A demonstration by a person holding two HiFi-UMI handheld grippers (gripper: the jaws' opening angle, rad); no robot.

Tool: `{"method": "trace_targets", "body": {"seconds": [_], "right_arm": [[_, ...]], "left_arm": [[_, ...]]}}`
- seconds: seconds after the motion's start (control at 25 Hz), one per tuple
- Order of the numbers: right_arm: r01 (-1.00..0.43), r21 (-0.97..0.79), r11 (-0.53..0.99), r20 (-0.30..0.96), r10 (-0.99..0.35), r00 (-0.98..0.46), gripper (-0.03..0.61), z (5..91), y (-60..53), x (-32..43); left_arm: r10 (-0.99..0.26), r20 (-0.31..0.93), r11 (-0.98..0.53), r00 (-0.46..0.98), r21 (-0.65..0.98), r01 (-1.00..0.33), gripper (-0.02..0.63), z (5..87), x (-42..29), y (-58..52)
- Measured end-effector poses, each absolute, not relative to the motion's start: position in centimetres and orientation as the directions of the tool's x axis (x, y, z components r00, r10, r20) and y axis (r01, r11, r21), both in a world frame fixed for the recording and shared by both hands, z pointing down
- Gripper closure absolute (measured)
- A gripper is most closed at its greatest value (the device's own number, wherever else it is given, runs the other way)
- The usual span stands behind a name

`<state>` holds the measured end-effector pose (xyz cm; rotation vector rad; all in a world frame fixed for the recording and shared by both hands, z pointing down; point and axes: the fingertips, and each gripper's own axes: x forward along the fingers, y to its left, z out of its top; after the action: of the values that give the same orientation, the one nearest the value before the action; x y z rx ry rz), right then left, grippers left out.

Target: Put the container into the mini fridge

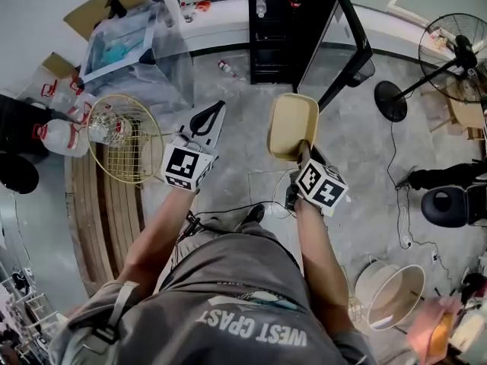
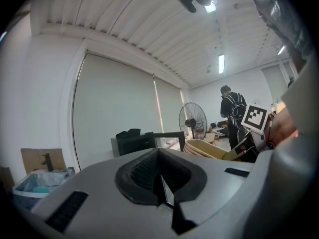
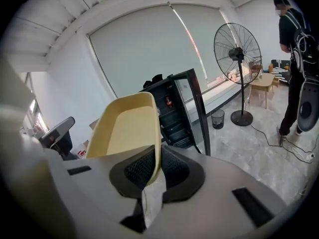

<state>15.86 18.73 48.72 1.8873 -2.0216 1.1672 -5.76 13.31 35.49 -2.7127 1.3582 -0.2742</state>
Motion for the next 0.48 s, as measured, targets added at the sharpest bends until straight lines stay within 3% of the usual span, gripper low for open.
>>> {"method": "trace_targets", "body": {"seconds": [0.48], "right_arm": [[-0.889, -0.45, -0.081, 0.539, -0.819, -0.198, 0.53, 48.4, 14.9, 18.9]], "left_arm": [[-0.805, 0.131, -0.593, 0.578, -0.209, -0.778, 0.598, 34.9, -2.8, 11.1]]}}
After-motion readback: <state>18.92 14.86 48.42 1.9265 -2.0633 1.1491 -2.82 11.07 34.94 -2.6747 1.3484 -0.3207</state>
